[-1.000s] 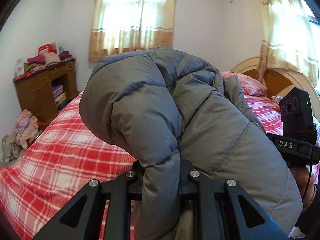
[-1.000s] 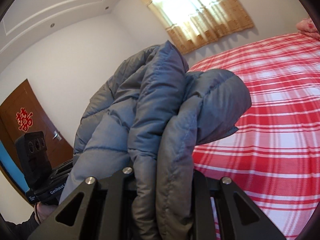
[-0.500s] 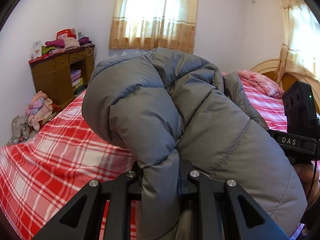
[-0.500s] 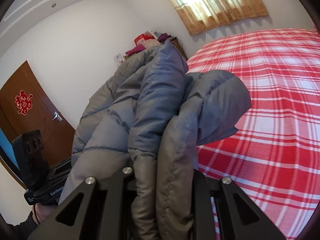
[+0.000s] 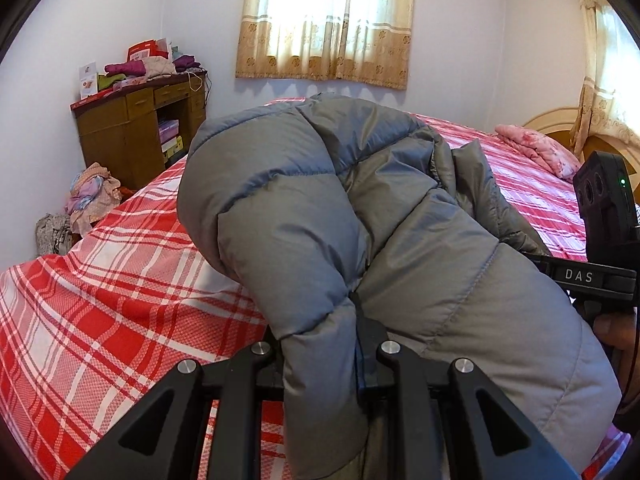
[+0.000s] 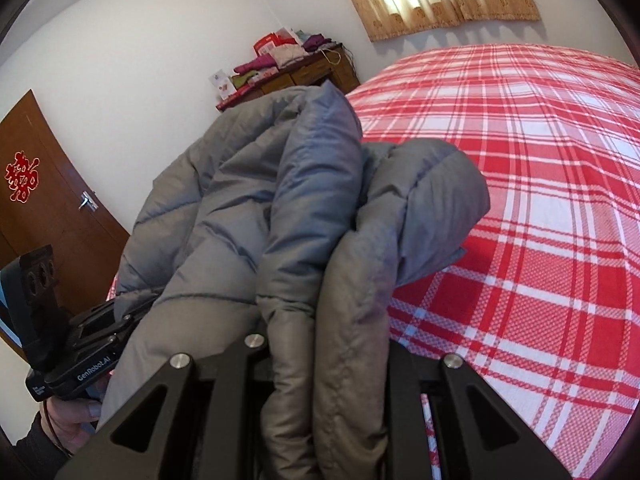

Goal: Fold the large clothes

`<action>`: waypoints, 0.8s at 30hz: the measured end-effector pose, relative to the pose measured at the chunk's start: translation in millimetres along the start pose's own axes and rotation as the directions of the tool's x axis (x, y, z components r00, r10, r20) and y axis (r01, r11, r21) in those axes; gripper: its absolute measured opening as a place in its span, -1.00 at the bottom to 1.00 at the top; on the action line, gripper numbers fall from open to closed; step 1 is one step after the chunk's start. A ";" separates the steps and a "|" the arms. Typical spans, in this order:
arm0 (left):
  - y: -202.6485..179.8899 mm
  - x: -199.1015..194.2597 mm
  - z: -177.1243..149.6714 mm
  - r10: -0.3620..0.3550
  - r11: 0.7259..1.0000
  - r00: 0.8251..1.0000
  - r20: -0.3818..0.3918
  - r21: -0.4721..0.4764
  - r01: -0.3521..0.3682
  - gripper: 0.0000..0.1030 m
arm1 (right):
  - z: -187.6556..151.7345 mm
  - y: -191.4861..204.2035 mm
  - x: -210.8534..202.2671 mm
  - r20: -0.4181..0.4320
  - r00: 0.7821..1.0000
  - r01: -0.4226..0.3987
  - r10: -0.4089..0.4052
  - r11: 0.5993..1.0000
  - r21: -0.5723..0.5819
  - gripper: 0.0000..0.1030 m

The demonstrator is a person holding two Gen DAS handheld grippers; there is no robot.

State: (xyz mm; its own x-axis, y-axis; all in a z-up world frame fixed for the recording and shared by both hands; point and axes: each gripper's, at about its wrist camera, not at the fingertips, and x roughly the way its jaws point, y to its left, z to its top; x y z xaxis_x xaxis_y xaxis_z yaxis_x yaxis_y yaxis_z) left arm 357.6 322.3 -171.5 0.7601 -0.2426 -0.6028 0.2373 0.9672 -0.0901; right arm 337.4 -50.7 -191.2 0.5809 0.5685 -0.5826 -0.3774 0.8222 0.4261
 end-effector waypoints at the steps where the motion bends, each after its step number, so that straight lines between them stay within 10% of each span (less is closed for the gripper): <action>1: 0.8 0.3 -1.0 0.000 1.000 1.000 -0.002 -0.003 0.000 -0.59 | -0.7 0.8 1.1 -0.003 1.000 0.005 -0.005 1.000 -0.003 -0.58; 24: 26.1 13.1 -17.9 0.127 0.986 0.992 -0.020 -0.103 -0.128 0.72 | -7.6 3.3 20.4 -0.026 0.991 0.129 -0.130 0.991 -0.041 -0.28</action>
State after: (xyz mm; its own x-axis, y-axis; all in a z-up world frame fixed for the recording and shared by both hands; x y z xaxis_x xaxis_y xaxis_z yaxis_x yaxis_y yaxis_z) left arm 362.9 345.8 -195.9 0.7716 -0.1167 -0.6253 0.0744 0.9928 -0.0935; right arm 342.5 -36.2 -206.9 0.6059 0.4571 -0.6512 -0.3282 0.8892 0.3187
